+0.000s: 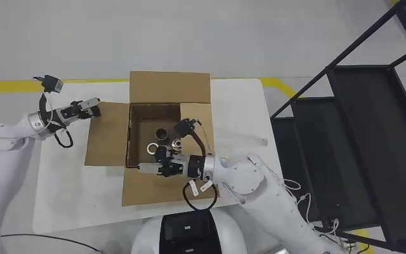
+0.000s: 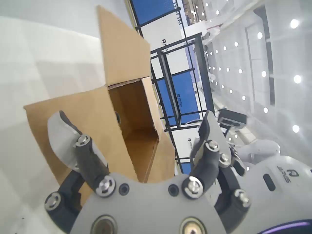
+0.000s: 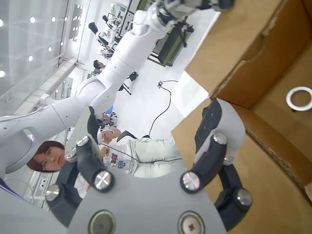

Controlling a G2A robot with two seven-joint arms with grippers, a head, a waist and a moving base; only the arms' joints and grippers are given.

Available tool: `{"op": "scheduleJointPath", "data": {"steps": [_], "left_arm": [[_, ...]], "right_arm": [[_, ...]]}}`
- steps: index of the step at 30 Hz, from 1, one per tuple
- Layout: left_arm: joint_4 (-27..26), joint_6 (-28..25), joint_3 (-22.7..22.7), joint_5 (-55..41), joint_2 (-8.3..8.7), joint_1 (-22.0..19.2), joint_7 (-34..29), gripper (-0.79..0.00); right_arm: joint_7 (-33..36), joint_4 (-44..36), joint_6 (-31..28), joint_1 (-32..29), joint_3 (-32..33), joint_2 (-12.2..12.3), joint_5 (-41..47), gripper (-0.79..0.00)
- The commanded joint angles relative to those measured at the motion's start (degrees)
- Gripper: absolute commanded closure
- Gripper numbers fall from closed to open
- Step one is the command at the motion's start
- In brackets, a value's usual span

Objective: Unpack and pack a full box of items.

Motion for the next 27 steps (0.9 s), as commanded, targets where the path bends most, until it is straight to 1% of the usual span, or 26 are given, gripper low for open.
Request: {"op": "scheduleJointPath", "data": {"steps": [1, 4, 6, 8, 11, 13, 15, 19, 23, 27], "left_arm": [[-4.52, 0.82, -2.09, 0.43, 0.69, 0.62, -1.36, -0.785], [-10.57, 3.29, -2.85, 1.97, 0.93, 1.03, -0.55, -0.785], [-14.52, 4.44, -1.43, 4.08, 0.57, 0.87, 0.94, -0.785], [-17.32, 5.68, 1.10, 5.65, -0.16, 0.23, 2.51, -0.785], [-18.49, 7.57, 6.87, 6.92, -2.00, -1.70, 5.27, -0.785], [-17.27, 8.79, 11.58, 8.63, -3.66, -3.45, 7.76, -0.785], [-15.76, 8.28, 16.26, 10.16, -5.54, -4.80, 10.77, -0.785], [-10.26, 8.28, 23.80, 12.18, -9.32, -7.69, 15.90, -0.785], [-5.34, 6.56, 29.30, 13.57, -12.87, -10.10, 18.78, -0.785], [-0.82, 5.46, 33.32, 12.80, -16.14, -12.24, 18.34, -0.785]], "right_arm": [[-0.16, -0.72, 0.29, -1.86, 2.36, 0.48, 0.17, -0.785], [-0.96, -2.29, 0.12, -5.03, 5.91, 1.20, 0.70, -0.785], [-1.90, -3.31, -0.37, -7.25, 8.28, 1.63, 1.20, -0.785], [-3.07, -4.33, -0.82, -9.40, 10.49, 2.00, 1.72, -0.785], [-5.03, -5.72, -1.93, -12.71, 14.03, 2.52, 2.80, -0.785], [-6.19, -6.57, -2.95, -15.07, 16.44, 2.84, 3.83, -0.785], [-7.40, -7.29, -3.88, -17.36, 18.70, 3.13, 4.77, -0.785], [-8.21, -8.53, -5.54, -20.92, 21.69, 3.59, 6.21, -0.785], [-7.95, -8.90, -6.45, -22.67, 22.69, 3.92, 6.71, -0.785], [-7.45, -8.40, -6.97, -22.95, 22.50, 4.12, 7.58, -0.785]]}}
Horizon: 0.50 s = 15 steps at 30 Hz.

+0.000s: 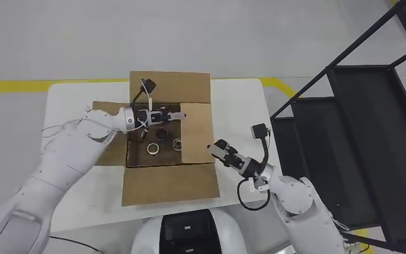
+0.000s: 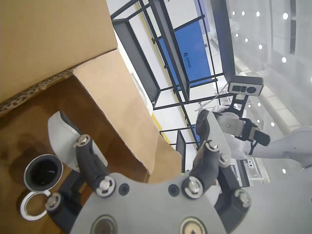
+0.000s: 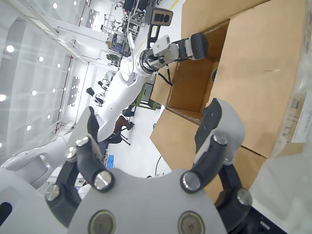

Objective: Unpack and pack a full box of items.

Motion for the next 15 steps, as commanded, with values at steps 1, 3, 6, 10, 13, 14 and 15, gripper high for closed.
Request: {"op": "scheduleJointPath", "data": {"steps": [1, 3, 6, 10, 13, 14, 15], "left_arm": [[2.28, -0.06, 1.65, -0.70, -1.49, -0.85, -0.29, -0.785], [4.63, -0.56, 2.95, -1.30, -3.01, -1.69, 0.03, -0.785], [8.26, -1.48, 4.10, -4.10, -5.23, -2.55, 0.59, -0.785], [12.44, -4.12, 4.57, -9.65, -7.91, -3.49, -0.43, -0.785], [14.83, -6.66, 4.05, -13.65, -9.36, -4.59, -2.77, -0.785], [15.24, -7.41, 3.60, -15.64, -9.75, -4.82, -3.64, -0.785], [15.55, -8.08, 3.15, -17.40, -10.08, -5.12, -4.73, -0.785]], "right_arm": [[0.34, 0.33, -0.17, 0.13, -0.30, 0.08, 0.17, -0.785], [0.64, 0.63, -0.26, 0.36, -0.70, 0.16, 0.48, -0.785], [1.11, 0.78, -0.24, 0.54, -1.26, 0.29, 0.60, -0.785], [2.37, 0.52, 0.05, 0.56, -1.98, 0.52, 0.59, -0.785], [4.00, 0.26, -0.17, 0.70, -2.60, 0.70, 1.61, -0.785], [4.68, 0.18, -0.19, 0.83, -2.78, 0.77, 1.86, -0.785], [5.32, 0.10, -0.20, 0.97, -2.94, 0.84, 2.14, -0.785]]}}
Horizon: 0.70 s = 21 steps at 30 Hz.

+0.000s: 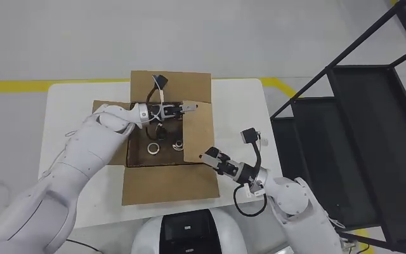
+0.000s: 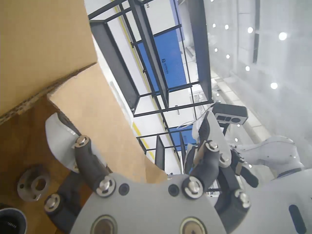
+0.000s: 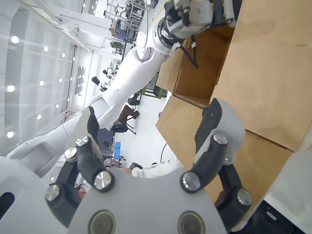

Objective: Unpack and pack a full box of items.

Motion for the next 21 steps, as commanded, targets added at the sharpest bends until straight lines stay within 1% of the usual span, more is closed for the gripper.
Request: {"op": "scheduleJointPath", "data": {"steps": [1, 3, 7, 14, 21], "left_arm": [[0.49, -1.46, -0.97, -3.95, -0.66, -0.58, -2.33, -0.785], [0.34, -1.81, -1.87, -7.55, -1.18, -1.01, -5.03, -0.785], [-0.49, -2.04, -2.25, -9.89, -2.29, -1.95, -9.24, -0.785], [0.32, -0.67, -0.92, -11.87, -5.12, -2.14, -12.17, -0.785], [2.82, -1.24, -0.61, -12.98, -7.57, -2.80, -14.41, -0.785]], "right_arm": [[1.29, -0.14, -0.08, 0.30, -0.33, 0.14, 0.76, -0.785], [2.38, 0.00, -0.11, 0.63, -0.56, 0.26, 1.86, -0.785], [4.22, 1.80, 1.74, 1.91, -1.57, 0.46, 2.74, -0.785], [7.18, 5.18, 5.68, 4.89, -4.65, 0.68, 2.90, -0.785], [10.74, 3.41, 5.94, 4.60, -5.12, 1.36, 1.83, -0.785]]}}
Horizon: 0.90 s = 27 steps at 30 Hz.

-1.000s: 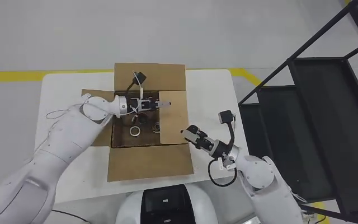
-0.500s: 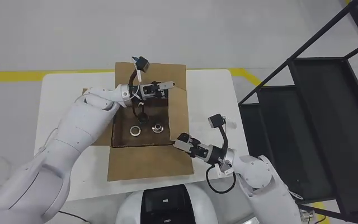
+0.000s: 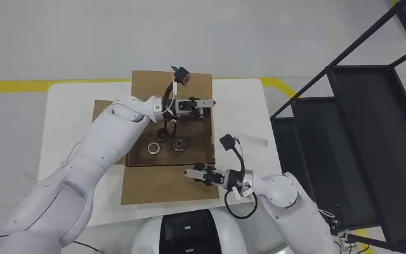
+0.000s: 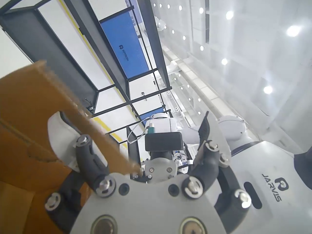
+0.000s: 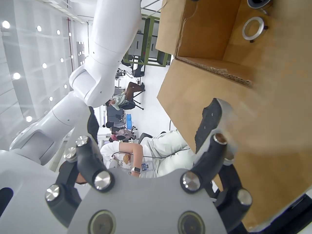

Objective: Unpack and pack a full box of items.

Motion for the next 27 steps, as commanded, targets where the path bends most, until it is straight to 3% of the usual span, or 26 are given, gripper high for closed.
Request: {"op": "scheduleJointPath", "data": {"steps": [1, 9, 14, 17, 21, 27], "left_arm": [[0.64, -0.23, -0.08, -0.05, -0.50, -0.24, -0.61, -0.785], [2.67, -1.12, -1.12, 2.33, -1.53, -1.00, -0.77, -0.785], [3.75, -2.46, -4.17, 6.53, 0.38, -1.74, 0.57, -0.785], [2.61, -2.36, -7.08, 9.99, 2.79, -1.96, 0.47, -0.785], [-1.66, -1.65, -13.11, 14.46, 7.50, -0.49, -0.24, -0.785], [-12.31, -0.02, -26.69, 20.02, 15.73, 7.48, -1.87, -0.785]], "right_arm": [[0.60, -0.35, 0.02, -0.23, 0.21, 0.19, -0.19, -0.785], [-11.20, -0.91, -0.87, -1.84, 4.72, 0.49, -1.83, -0.785], [-16.61, -2.45, -1.30, -5.87, 9.55, 0.92, -3.01, -0.785], [-19.55, -1.98, 0.44, -7.39, 11.55, 1.06, -4.44, -0.785], [-21.75, 0.01, 2.98, -6.90, 11.28, 1.05, -6.10, -0.785], [-23.07, 5.72, 8.65, -1.96, 7.27, 0.76, -9.69, -0.785]]}}
